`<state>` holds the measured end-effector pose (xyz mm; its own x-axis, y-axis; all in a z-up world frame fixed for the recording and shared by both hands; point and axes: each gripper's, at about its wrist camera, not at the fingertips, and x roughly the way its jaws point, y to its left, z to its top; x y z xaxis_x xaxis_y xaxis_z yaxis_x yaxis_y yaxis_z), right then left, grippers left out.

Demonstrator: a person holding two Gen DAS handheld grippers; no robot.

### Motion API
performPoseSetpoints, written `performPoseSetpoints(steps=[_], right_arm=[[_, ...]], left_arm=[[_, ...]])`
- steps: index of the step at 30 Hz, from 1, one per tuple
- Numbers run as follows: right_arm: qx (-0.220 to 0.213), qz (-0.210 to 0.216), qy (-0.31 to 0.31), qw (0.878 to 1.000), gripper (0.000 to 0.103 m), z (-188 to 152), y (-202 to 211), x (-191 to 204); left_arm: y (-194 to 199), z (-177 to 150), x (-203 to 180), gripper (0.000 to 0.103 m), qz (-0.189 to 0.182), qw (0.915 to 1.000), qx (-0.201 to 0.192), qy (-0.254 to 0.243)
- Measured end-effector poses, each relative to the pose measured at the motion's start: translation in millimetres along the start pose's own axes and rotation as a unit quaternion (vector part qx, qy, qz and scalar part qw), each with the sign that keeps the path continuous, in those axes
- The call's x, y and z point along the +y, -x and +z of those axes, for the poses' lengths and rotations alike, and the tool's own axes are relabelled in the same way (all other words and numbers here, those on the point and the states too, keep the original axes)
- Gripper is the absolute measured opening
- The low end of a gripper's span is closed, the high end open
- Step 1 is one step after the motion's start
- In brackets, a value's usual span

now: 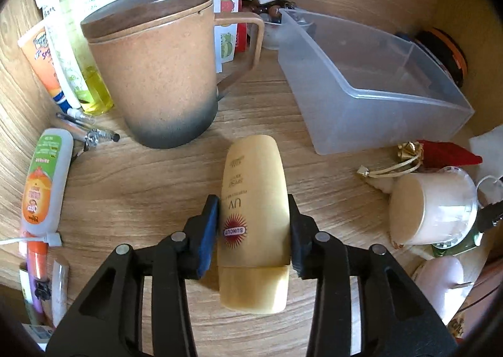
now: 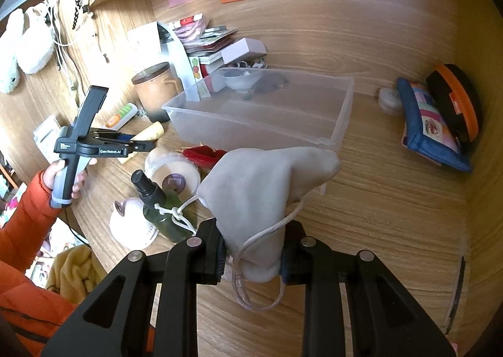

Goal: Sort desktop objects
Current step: 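Lift the sunscreen tube with the left tool while the right tool lifts the pouch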

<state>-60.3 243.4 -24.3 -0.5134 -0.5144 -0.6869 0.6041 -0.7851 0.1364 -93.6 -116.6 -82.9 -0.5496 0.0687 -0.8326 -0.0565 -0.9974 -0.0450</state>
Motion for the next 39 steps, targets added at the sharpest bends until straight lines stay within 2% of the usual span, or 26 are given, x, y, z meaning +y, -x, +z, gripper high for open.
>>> performPoseSetpoints(steps=[3, 4, 6, 7, 9, 16, 19, 23, 31, 39], right_arm=[[0.001, 0.003, -0.005, 1.0, 0.023, 2.4, -2.4, -2.3], [0.001, 0.003, -0.007, 1.0, 0.023, 3.1, -3.3, -3.3], [0.002, 0.002, -0.007, 1.0, 0.023, 4.2, -4.8, -4.5], [0.002, 0.002, -0.007, 1.0, 0.023, 4.8, -5.3, -4.6], [0.003, 0.003, -0.008, 1.0, 0.023, 6.1, -6.7, -5.1], [0.006, 0.015, -0.009, 1.0, 0.023, 13.9, -13.5, -3.1], [0.003, 0.016, -0.014, 1.0, 0.023, 16.0, -13.4, -2.6], [-0.002, 0.006, -0.017, 1.0, 0.023, 21.4, -10.1, -4.6], [-0.02, -0.004, -0.017, 1.0, 0.023, 40.6, 0.0, -11.5], [-0.035, 0.006, -0.023, 0.999, 0.023, 52.7, 0.3, -11.9]], left_arm=[[3.8, -2.1, -7.3, 0.036, 0.023, 0.9995, -0.012, -0.016], [7.5, -2.9, -9.1, 0.03, 0.024, 0.9994, -0.019, -0.016], [16.3, -3.6, -10.7, 0.025, 0.002, 0.9996, -0.025, -0.009], [19.6, -5.1, -10.7, 0.025, -0.025, 0.9994, -0.022, -0.001], [21.8, -8.5, -13.0, 0.025, -0.042, 0.9989, -0.019, -0.003], [11.4, -13.2, -9.8, 0.028, -0.014, 0.9998, -0.001, -0.012], [7.7, -13.6, -20.5, 0.027, 0.016, 0.9991, -0.01, -0.037], [14.2, -9.8, -19.6, 0.026, 0.011, 0.9991, -0.033, -0.023], [61.7, 2.3, -13.7, 0.024, 0.001, 0.9944, -0.106, -0.005], [73.2, 0.0, -17.3, 0.024, -0.004, 0.9938, -0.111, 0.005]])
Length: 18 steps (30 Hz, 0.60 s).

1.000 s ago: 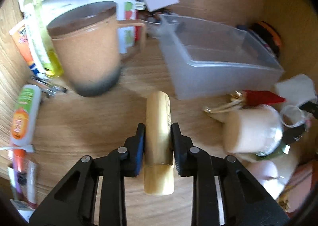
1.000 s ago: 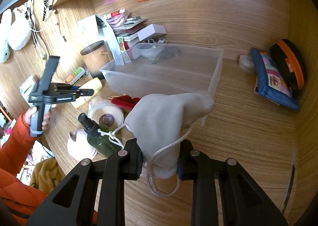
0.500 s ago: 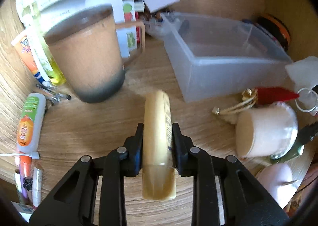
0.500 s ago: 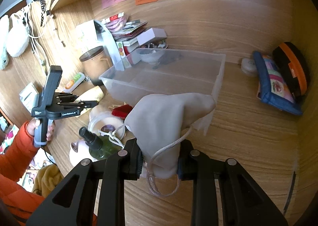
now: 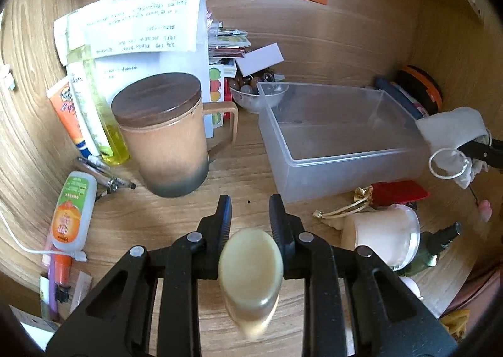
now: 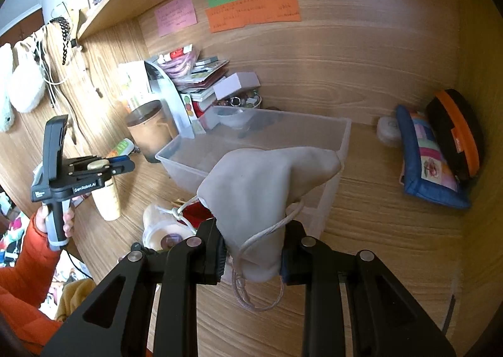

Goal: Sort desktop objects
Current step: 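Lift the sunscreen tube with the left tool while the right tool lifts the pouch, then carry the sunscreen tube and the pouch over the clear plastic bin with both tools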

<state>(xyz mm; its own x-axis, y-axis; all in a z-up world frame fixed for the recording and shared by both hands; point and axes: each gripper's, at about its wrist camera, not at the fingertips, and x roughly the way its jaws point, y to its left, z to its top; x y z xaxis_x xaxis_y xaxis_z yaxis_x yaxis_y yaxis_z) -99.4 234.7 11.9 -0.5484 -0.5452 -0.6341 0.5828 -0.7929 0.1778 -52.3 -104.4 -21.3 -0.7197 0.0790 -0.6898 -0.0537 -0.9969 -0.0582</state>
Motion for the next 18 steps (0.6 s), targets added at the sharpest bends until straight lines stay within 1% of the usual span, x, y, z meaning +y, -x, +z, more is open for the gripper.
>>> performPoseSetpoints(steps=[2, 6, 13, 18], right_arm=[[0.002, 0.001, 0.0, 1.0, 0.023, -0.2, -1.5, 0.8], [0.002, -0.001, 0.0, 1.0, 0.023, 3.2, -2.4, -0.7], [-0.014, -0.002, 0.001, 1.0, 0.023, 14.3, 4.3, -3.3], [-0.023, -0.002, 0.002, 1.0, 0.023, 25.7, 5.2, -6.9]], left_arm=[[-2.9, 1.2, -3.2, 0.024, 0.0, 1.0, -0.002, 0.004], [3.5, 8.6, -7.5, 0.024, 0.004, 0.9999, -0.017, 0.002], [20.6, 32.9, -16.7, 0.024, 0.003, 0.9988, -0.049, -0.006], [21.9, 52.1, -24.0, 0.024, -0.013, 0.9983, -0.056, -0.012]])
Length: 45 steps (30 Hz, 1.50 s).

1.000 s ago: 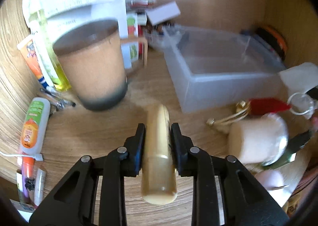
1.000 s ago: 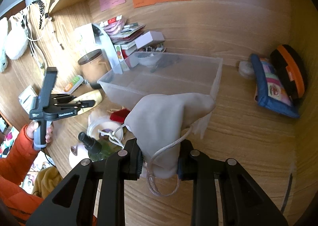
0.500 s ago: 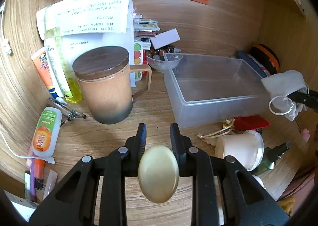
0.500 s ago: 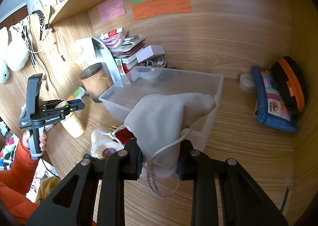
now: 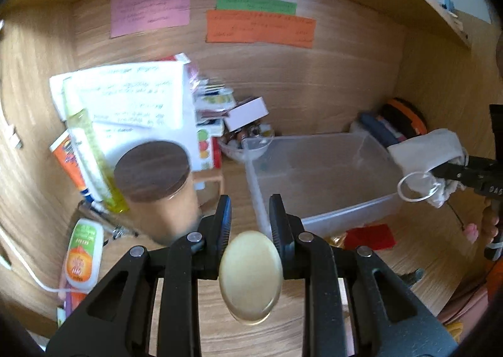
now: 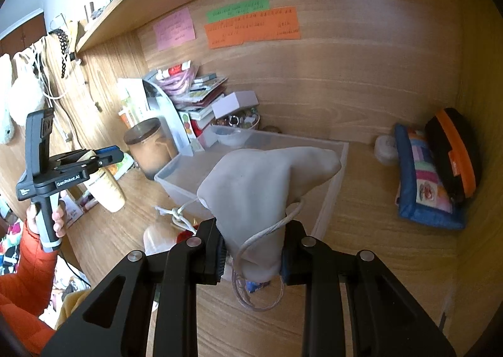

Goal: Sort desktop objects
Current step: 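Carry the sunscreen tube and the pouch over the clear plastic bin with both tools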

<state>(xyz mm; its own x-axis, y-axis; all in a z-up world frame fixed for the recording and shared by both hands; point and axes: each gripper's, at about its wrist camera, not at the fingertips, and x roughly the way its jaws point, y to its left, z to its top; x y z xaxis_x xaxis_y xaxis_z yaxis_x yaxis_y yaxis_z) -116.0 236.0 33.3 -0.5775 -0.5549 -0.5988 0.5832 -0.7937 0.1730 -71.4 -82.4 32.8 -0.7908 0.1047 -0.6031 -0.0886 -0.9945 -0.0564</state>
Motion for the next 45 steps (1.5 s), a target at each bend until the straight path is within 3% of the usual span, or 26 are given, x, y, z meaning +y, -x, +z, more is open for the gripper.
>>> performPoseSetpoints(steps=[13, 23, 38, 45], right_arm=[[-0.002, 0.002, -0.003, 1.0, 0.023, 17.5, -14.0, -7.8], [0.01, 0.009, -0.011, 1.0, 0.024, 29.0, -42.5, -22.5], [0.08, 0.002, 0.024, 0.996, 0.024, 32.5, -117.1, -35.7], [0.103, -0.011, 0.049, 0.993, 0.024, 33.0, -138.9, -32.8]], left_arm=[[-3.1, 51.8, -23.4, 0.024, -0.044, 0.9985, -0.021, -0.025], [-45.3, 73.5, -32.3, 0.024, -0.075, 0.9969, -0.006, -0.022], [-119.5, 63.6, -43.1, 0.024, -0.065, 0.9953, 0.047, -0.055], [-132.3, 56.2, -48.0, 0.023, -0.064, 0.9941, 0.053, -0.07]])
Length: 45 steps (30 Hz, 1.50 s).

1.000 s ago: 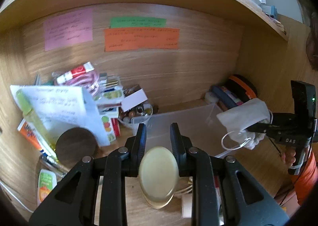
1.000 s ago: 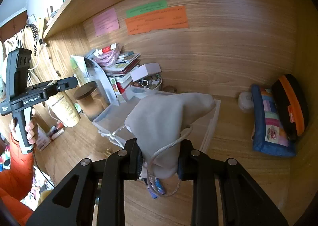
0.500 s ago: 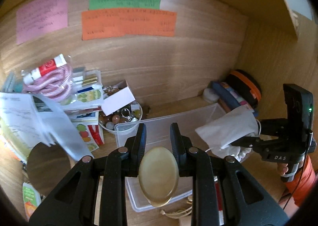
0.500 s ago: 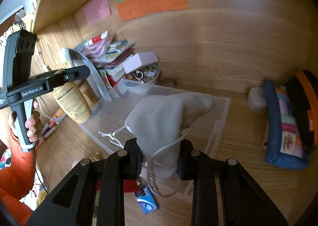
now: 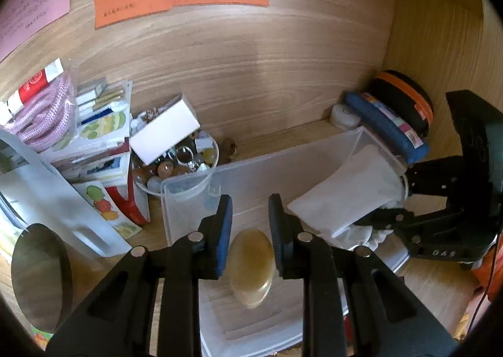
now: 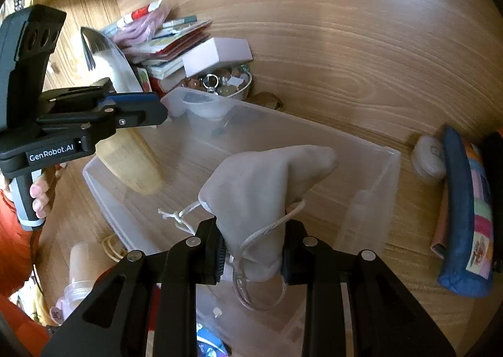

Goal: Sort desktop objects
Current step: 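Carry the sunscreen tube and the pouch over the clear plastic bin with both tools, then open the left tool to drop the tube while the right tool releases the pouch into the bin, then withdraw both tools from the bin toward the remaining desk items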

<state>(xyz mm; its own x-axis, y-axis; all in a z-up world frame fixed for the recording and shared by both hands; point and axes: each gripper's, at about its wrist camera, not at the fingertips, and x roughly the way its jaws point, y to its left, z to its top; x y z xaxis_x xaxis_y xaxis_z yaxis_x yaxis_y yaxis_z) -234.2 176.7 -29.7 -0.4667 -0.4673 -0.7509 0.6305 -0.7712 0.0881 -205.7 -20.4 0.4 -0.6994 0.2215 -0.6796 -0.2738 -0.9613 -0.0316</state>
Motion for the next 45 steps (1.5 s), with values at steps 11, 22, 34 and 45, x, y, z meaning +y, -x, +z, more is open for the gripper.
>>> performPoseSetpoints(steps=[11, 22, 34, 45], right_arm=[[0.024, -0.06, 0.031, 0.997, 0.029, -0.7, -16.9, 10.0], [-0.026, -0.129, 0.064, 0.989, 0.075, -4.8, 19.6, 27.8], [-0.06, -0.175, 0.064, 0.981, 0.084, -16.5, 57.7, 43.1], [-0.091, -0.169, 0.049, 0.98, 0.093, -39.5, 92.4, 59.2]], left_arm=[[-5.2, 1.1, -0.2, 0.027, 0.004, 0.9999, 0.015, -0.003], [14.5, 3.9, -14.2, 0.073, 0.025, 0.9995, -0.013, -0.016], [54.6, -6.4, -17.2, 0.095, 0.057, 0.9981, -0.021, -0.002], [80.4, -34.1, -17.9, 0.097, 0.081, 0.9962, -0.012, 0.03]])
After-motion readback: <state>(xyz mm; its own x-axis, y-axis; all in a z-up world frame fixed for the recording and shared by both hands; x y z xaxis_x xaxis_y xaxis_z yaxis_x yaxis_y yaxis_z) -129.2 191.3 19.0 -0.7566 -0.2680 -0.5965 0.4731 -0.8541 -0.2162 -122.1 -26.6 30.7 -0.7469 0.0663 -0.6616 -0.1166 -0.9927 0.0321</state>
